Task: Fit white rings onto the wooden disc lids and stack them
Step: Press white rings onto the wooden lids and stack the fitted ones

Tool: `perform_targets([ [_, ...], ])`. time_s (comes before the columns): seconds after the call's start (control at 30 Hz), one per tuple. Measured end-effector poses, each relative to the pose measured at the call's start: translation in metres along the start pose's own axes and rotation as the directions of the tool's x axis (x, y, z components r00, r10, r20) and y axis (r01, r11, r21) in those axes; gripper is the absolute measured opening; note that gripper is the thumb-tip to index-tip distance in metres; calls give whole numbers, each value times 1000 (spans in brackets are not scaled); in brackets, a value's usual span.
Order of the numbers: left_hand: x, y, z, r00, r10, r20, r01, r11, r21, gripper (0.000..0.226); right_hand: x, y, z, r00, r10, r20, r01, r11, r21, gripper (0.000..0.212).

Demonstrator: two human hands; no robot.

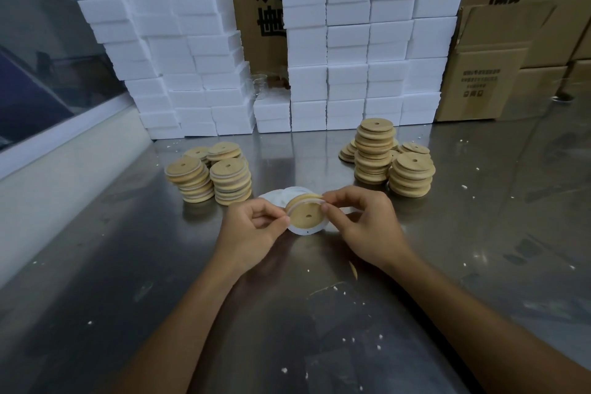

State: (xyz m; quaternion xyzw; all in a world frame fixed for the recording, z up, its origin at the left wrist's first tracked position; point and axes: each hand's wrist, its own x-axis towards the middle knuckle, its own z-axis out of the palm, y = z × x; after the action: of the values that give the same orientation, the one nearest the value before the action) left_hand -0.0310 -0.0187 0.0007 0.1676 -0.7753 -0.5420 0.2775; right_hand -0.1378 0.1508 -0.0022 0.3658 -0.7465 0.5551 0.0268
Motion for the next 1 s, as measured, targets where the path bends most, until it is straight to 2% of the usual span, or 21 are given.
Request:
perform_targets([
  [0.17, -3, 4, 7, 981, 179, -77, -169, 979, 115, 29, -3, -7, 0, 990, -138, 13, 138, 985, -99, 11],
  [0.3, -8, 13, 8, 927, 370, -56, -351, 912, 211, 30, -4, -13, -1, 964, -252, 81, 263, 947, -182, 12],
  [0.4, -9, 15, 9, 919, 392, -38, -372, 895, 247, 28, -5, -15, 1, 958, -276, 80, 287, 941, -179, 10],
  [0.6, -6, 10, 8, 932, 353, -80, -328, 918, 221, 29, -5, -9, 2, 998, -59, 35, 60, 998, -29, 11],
  [0.77, -3, 6, 7, 929, 359, -83, -339, 921, 193, 34, 0, -8, 1, 992, 116, 39, -120, 985, 124, 9],
  [1.0, -1, 2, 7, 951, 297, -85, -284, 949, 134, 27, 4, -4, -1, 987, 143, 69, -151, 977, 148, 9],
])
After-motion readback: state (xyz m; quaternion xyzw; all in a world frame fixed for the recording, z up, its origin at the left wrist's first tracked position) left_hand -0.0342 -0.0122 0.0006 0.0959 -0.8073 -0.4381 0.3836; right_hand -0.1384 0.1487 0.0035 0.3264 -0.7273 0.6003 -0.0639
